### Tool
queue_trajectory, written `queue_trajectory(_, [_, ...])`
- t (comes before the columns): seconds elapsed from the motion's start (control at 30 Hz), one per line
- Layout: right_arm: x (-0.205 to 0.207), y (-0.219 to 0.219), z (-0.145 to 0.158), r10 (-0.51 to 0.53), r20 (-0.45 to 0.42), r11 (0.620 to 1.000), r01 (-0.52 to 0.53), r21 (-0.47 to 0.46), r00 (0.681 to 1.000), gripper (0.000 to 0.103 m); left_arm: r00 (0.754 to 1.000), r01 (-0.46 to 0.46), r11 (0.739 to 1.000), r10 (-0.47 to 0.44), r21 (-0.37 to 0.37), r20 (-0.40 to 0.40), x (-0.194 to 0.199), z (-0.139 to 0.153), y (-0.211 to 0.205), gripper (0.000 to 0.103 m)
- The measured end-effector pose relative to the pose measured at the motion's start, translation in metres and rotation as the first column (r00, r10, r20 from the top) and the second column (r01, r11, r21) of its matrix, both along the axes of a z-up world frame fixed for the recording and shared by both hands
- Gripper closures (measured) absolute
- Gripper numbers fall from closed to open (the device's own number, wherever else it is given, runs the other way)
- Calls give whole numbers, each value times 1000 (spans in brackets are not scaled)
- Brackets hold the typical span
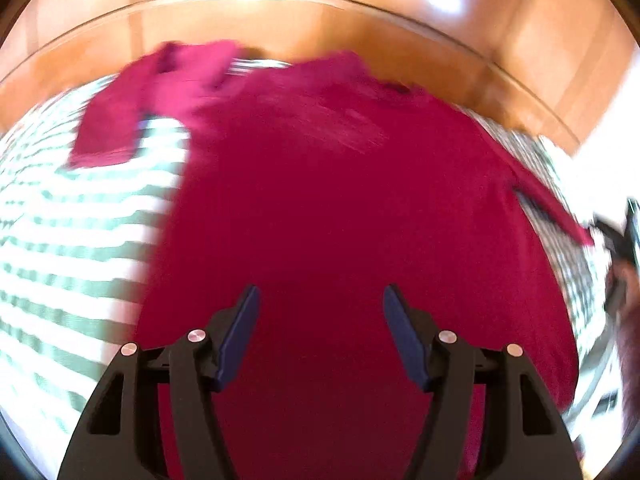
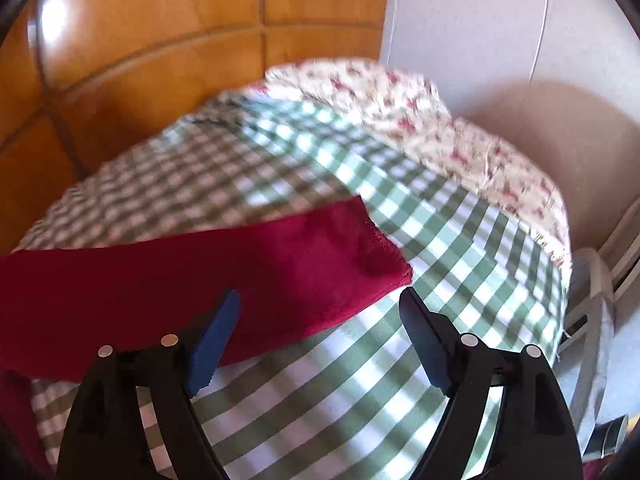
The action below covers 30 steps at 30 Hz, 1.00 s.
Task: Fold small clothes
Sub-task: 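Lay the sweater flat on the bed and open both tools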
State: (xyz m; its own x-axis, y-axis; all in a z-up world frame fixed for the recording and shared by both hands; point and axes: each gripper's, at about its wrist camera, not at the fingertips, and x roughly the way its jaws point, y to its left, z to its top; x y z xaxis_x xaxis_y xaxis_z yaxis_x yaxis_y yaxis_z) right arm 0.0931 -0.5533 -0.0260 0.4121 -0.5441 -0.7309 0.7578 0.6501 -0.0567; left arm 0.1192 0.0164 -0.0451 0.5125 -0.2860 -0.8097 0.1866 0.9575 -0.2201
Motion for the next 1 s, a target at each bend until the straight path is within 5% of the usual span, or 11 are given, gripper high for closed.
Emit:
queue_trajectory(0.17, [24, 95, 13, 228, 72, 973, -231, 30, 971, 15, 949, -316, 949, 316, -11, -22, 23, -1, 100, 39])
queue_trajectory(0.27, [53, 168, 9, 403, 92, 911, -409, 56, 911, 15, 903, -429, 902, 427, 57, 38, 29, 2, 140, 39])
queue_trajectory(0.43, [96, 294, -8, 629, 79, 770, -634, 66, 773, 15, 912, -408, 896, 391, 177, 126, 46, 1, 140, 38])
queue_trajectory(0.5, [105, 322, -18, 663, 65, 742, -666, 82, 746, 15, 930, -361, 895, 324, 263, 175, 59, -5, 128, 37])
queue_trajectory(0.67, [116, 362, -56, 673, -6, 738, -671, 74, 740, 10, 960, -258, 884, 188, 389, 208, 106, -25, 107, 33])
queue_trajectory(0.8, [116, 364, -59, 668, 2, 742, -666, 83, 744, 6, 966, -241, 867, 170, 436, 195, 150, -33, 103, 33])
queue_trajectory(0.83, [115, 363, -59, 669, 6, 740, -667, 86, 743, 6, 966, -245, 871, 179, 426, 189, 159, -34, 106, 36])
queue_trajectory(0.87, [115, 361, -60, 670, 6, 739, -667, 88, 743, 5, 965, -248, 876, 186, 414, 185, 166, -34, 109, 54])
queue_trajectory(0.9, [115, 361, -60, 671, 7, 738, -669, 91, 741, 4, 965, -251, 880, 196, 403, 173, 175, -34, 113, 84])
queue_trajectory(0.93, [115, 362, -61, 671, 6, 738, -669, 93, 741, 4, 966, -254, 885, 210, 391, 152, 180, -33, 118, 95])
queue_trajectory(1.0, [116, 360, -62, 671, 3, 738, -668, 92, 741, 4, 956, -290, 898, 256, 330, 144, 181, -24, 133, 97])
